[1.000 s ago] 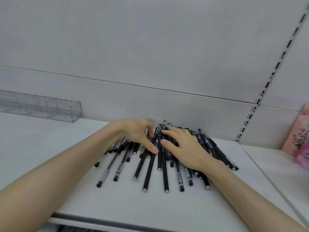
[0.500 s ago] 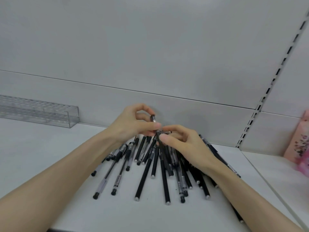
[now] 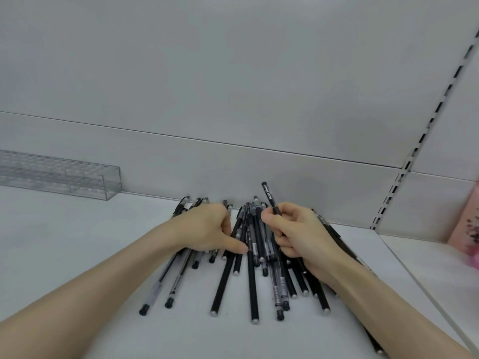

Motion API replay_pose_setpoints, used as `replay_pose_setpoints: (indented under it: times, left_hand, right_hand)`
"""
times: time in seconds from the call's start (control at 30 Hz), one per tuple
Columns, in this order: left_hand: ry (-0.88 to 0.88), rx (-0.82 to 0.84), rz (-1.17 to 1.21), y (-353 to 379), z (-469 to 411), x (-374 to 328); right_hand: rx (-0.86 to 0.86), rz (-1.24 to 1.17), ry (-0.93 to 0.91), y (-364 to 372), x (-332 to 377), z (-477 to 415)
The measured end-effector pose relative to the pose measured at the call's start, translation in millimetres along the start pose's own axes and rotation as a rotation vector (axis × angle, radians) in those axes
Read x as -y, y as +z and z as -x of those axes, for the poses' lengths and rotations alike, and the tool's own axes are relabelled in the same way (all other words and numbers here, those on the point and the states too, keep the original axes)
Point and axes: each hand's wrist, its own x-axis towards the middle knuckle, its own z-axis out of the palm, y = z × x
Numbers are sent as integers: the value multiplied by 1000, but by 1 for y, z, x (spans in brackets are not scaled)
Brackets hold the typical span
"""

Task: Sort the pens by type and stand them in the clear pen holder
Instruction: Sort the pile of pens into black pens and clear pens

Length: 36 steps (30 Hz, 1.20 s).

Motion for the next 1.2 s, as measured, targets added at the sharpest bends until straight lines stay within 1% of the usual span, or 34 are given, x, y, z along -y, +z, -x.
replay_pose_setpoints:
  times: [0.07,0.23,0.33,0.47,0.5,0.53,0.6,0.67,0.7,0.73,0.77,0.83,0.87,0.93,0.97,1.0,1.07,1.13,1.2]
  left_hand:
    - [-18,1,15,2,-2,-1]
    - [-32,-56,-42,7,-3,-7]
    - [-35,-41,-29,2,-4,-5]
    - [-41,-16,3,-8,-2,2]
    - [-37,-20,50,-14,2,5]
    - [-24,-31,153,-20,6,6]
    - [42,-88,492,-31,12,5]
    - [143,-186,789,-31,14,-5]
    - [187,-236,849,-27,14,-11]
    - [229,-277,860,-21,13,-18]
    - [269,-312,847,-15,13,-23]
    - [320,-367,764,-9,10,-26]
    - [310,-396,681,-9,9,-22]
    - [204,-419,423,-10,5,-10]
    - [136,-365,301,-10,3,-3]
    - [74,-276,213,-7,2,1]
    - [0,-113,85,2,-1,3]
    - [-1,-79,-70,10,-1,-3]
    - [1,-112,-149,10,-3,-5]
  right_hand:
    - [-2,-7,0,4,0,-1]
    - [-3,1,5,10,1,2]
    - [8,-4,17,11,1,3]
    - [-7,-73,27,10,2,3]
    - [-10,-96,26,9,1,3]
    - [-10,-115,16,9,2,3]
    - [7,-131,-37,8,3,3]
    - [84,-151,-77,7,5,4]
    - [137,-171,-82,7,6,5]
    - [188,-186,-83,8,6,6]
    - [219,-181,-86,8,7,7]
    - [218,-172,-89,7,9,7]
    - [191,-193,-82,5,9,6]
    - [120,-238,-50,-1,8,4]
    - [87,-244,-38,-4,7,2]
    - [60,-239,-31,-6,7,2]
    - [17,-192,-30,-7,4,2]
    - [-19,-121,-30,-5,1,2]
    - [-31,-93,-31,-2,-2,1]
